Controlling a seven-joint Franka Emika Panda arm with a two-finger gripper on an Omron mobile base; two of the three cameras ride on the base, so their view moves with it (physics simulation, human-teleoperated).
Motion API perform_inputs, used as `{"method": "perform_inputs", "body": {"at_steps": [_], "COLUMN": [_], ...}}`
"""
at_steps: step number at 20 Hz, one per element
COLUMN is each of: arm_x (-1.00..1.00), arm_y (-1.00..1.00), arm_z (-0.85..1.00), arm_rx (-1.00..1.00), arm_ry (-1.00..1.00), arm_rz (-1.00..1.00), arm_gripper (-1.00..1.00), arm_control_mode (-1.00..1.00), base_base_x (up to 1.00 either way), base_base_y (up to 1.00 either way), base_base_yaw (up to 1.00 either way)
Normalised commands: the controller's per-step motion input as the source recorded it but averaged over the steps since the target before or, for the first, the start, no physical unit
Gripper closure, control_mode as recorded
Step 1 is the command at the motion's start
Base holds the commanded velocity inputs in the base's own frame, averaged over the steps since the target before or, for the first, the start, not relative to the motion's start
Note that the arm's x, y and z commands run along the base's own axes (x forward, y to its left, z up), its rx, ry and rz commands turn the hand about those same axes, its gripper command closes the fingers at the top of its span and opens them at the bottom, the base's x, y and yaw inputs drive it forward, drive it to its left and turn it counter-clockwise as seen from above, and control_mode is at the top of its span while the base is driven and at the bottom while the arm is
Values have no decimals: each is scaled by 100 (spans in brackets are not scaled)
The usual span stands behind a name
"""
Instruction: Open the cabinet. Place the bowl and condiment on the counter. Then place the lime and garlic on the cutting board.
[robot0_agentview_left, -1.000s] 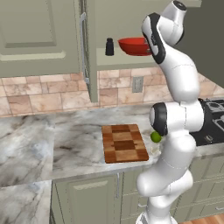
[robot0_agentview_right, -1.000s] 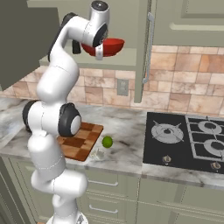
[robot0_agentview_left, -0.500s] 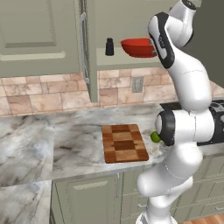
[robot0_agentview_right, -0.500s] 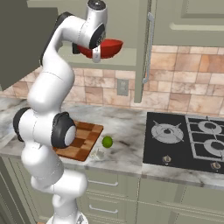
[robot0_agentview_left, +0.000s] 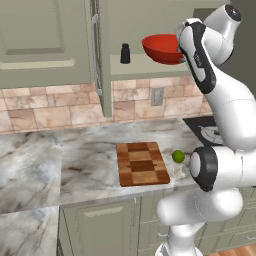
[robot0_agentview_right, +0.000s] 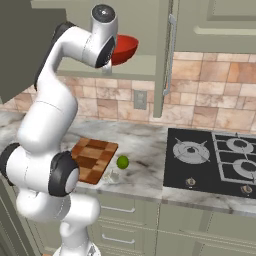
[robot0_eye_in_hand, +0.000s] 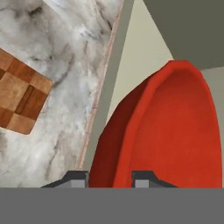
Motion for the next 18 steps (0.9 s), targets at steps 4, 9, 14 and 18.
{"method": "perform_inputs", "body": {"at_steps": [4,9,14,18], "arm_x": [-54,-52,-53,-55], "arm_y": [0,0,0,0], "arm_z": [0,0,0,0], "arm_rx": [0,-1,-3,-4], "arm_ry": [-10,-3,0,0], "arm_rz": [0,0,0,0], "arm_gripper": [100,100,100,100], "arm_control_mode": [-100,-100,-100,-100], "base_base_x": [0,0,0,0], "base_base_y": [0,0,0,0], "base_base_yaw": [0,0,0,0]}}
